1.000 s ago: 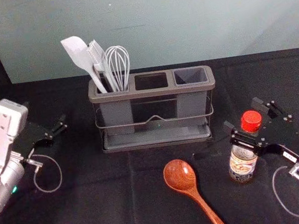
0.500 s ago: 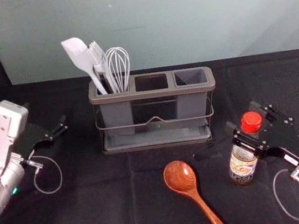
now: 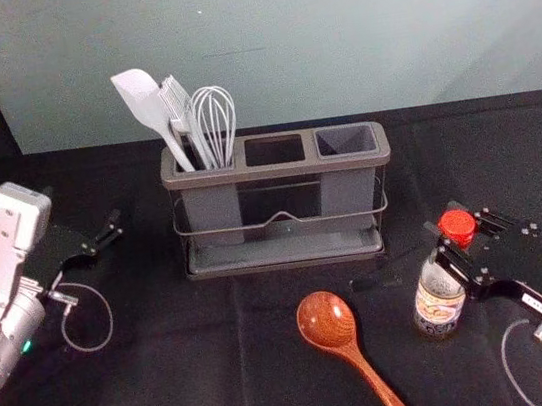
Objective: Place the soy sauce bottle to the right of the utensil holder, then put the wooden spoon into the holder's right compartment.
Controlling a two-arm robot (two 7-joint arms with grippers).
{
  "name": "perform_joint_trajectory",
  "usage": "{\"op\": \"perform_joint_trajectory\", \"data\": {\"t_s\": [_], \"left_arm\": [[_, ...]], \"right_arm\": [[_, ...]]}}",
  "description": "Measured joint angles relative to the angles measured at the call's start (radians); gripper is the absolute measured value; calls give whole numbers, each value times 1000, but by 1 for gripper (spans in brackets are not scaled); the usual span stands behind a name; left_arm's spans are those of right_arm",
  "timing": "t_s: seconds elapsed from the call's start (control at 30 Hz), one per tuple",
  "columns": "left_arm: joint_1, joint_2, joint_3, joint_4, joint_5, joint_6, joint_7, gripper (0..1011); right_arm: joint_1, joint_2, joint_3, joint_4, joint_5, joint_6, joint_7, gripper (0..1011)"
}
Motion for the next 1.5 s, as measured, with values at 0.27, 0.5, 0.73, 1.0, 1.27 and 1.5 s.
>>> {"op": "perform_joint_trajectory", "data": {"t_s": [0.27, 0.5, 0.73, 1.0, 1.27, 1.5], "left_arm": [[0, 0, 0, 0, 0, 0, 0, 1005], [0, 0, 0, 0, 0, 0, 0, 1005], [0, 0, 0, 0, 0, 0, 0, 1005], [0, 0, 0, 0, 0, 0, 0, 1005], [0, 0, 0, 0, 0, 0, 0, 1005], [0, 0, 0, 0, 0, 0, 0, 1005]], "right_arm": [[-30, -6, 22, -26, -13, -2, -6, 382], [-43, -10, 36, -52, -21, -4, -6, 382], [-37, -8, 48, -68, -17, 10, -1, 382], [-10, -1, 60, -66, 3, 32, 6, 382], [-8, -1, 61, -64, 4, 35, 5, 382], [-8, -1, 61, -63, 4, 34, 5, 382]]}}
